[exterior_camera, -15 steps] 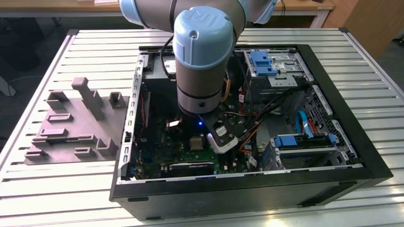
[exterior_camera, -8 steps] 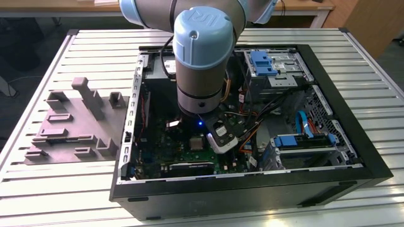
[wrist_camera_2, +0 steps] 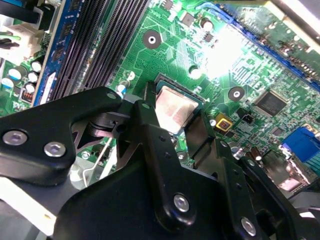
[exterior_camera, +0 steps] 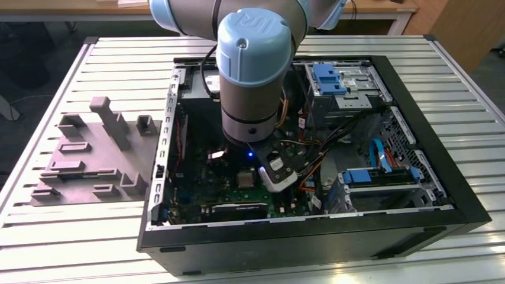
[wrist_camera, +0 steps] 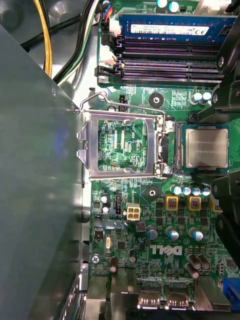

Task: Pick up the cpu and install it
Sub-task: 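Place the cpu into insertion slot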

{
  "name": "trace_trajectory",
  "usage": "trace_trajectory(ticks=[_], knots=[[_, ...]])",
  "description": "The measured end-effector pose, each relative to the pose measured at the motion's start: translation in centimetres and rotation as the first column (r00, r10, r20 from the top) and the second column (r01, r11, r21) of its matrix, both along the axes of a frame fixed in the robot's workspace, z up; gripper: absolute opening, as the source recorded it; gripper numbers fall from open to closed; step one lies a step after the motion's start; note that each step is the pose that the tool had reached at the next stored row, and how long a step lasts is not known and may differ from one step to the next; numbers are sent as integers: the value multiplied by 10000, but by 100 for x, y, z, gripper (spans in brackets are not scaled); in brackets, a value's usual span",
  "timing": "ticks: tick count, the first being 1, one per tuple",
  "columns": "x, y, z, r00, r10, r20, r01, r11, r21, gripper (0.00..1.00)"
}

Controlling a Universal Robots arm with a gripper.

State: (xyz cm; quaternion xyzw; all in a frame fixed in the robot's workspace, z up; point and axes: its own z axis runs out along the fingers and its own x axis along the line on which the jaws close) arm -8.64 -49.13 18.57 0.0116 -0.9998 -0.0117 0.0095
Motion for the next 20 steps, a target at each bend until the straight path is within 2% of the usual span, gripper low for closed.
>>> trace_trajectory(ticks=[4, 10, 20], knots=[[0, 28, 0, 10000, -7, -1, 7, 10000, -3, 47], [0, 30, -9, 9998, -210, -1, 210, 9998, -2, 47], [-1, 31, -9, 9998, -219, -2, 219, 9998, -2, 47]])
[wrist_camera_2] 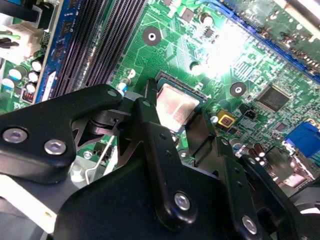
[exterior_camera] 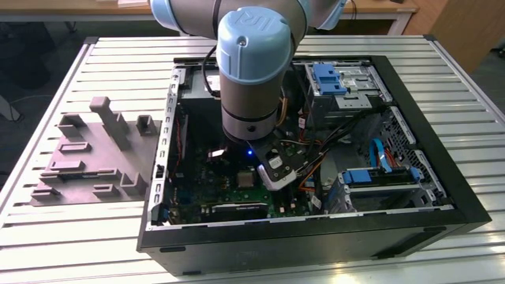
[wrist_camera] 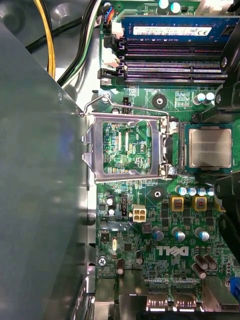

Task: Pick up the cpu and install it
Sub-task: 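Place the cpu into insertion slot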

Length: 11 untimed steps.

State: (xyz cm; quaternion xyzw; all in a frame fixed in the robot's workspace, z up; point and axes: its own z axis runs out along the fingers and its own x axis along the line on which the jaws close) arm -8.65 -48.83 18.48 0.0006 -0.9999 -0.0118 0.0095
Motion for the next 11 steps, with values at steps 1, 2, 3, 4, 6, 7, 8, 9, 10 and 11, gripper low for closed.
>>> trace_trajectory(ticks=[1, 2, 3, 4, 6, 7, 8, 9, 10, 11], knots=[[0, 0, 0, 10000, 0, 0, 0, 10000, 0, 47], [0, 0, 0, 10000, 0, 0, 0, 10000, -1, 47], [0, 1, -1, 10000, -1, 0, 1, 10000, 2, 47], [0, 1, -3, 10000, -1, 1, 1, 10000, 5, 48], [-1, 1, -4, 10000, -3, 2, 3, 10000, 6, 54], [0, 1, -4, 10000, -1, 3, 1, 10000, 6, 54], [0, 1, -4, 10000, -1, 3, 1, 10000, 5, 54], [0, 1, -5, 10000, 0, 3, 0, 10000, 5, 54], [1, 1, -4, 10000, 0, 3, 0, 10000, 5, 54], [1, 1, -1, 10000, 1, -1, -1, 10000, 6, 54]])
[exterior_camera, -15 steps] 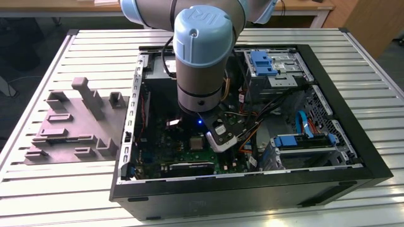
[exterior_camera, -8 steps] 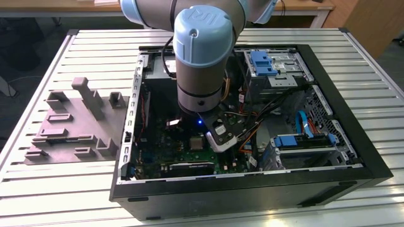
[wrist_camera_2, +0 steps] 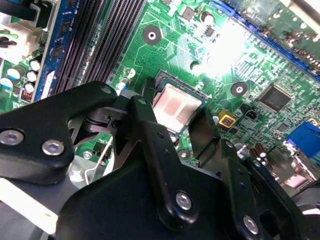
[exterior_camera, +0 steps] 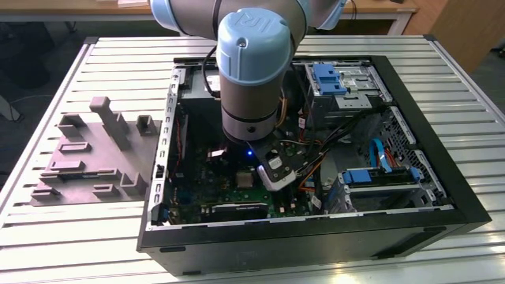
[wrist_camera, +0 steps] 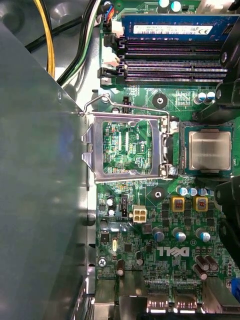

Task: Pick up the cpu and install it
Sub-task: 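Place the cpu into insertion slot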

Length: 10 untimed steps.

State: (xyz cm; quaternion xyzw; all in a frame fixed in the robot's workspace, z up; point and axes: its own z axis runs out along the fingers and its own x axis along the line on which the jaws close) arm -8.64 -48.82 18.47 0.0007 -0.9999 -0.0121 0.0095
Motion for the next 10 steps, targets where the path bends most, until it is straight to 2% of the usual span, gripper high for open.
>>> trace_trajectory(ticks=[10], knots=[[2, -1, 19, 10000, 0, -26, 0, 10000, -7, 53]])
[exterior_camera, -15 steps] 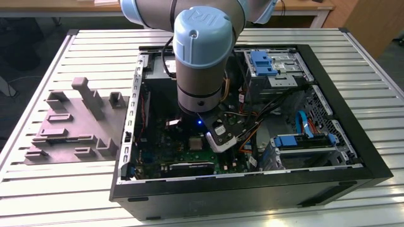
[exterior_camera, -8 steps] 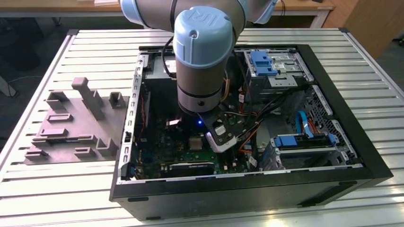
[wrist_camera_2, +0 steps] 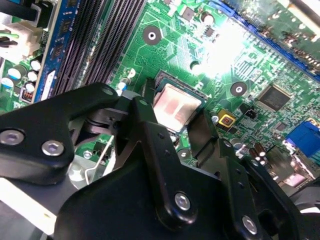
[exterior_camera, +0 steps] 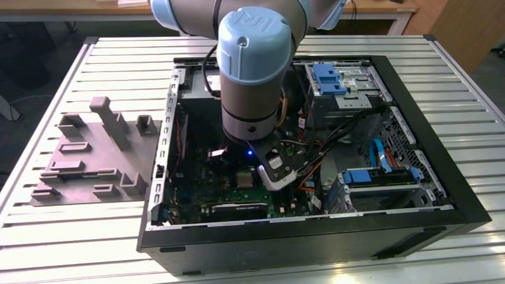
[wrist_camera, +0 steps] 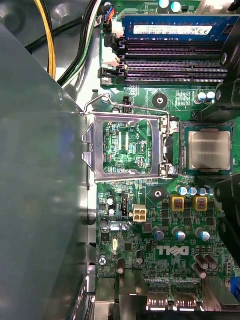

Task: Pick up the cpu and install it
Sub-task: 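Place the cpu into insertion slot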

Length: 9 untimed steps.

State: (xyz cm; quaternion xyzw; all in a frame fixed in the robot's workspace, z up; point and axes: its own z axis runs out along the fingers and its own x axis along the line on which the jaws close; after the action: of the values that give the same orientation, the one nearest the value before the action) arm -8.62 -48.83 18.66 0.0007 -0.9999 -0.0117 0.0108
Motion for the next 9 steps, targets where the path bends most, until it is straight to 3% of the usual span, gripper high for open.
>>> trace_trajectory(ticks=[9], knots=[[0, 1, 46, 10000, -2, -45, 2, 10000, 8, 50]])
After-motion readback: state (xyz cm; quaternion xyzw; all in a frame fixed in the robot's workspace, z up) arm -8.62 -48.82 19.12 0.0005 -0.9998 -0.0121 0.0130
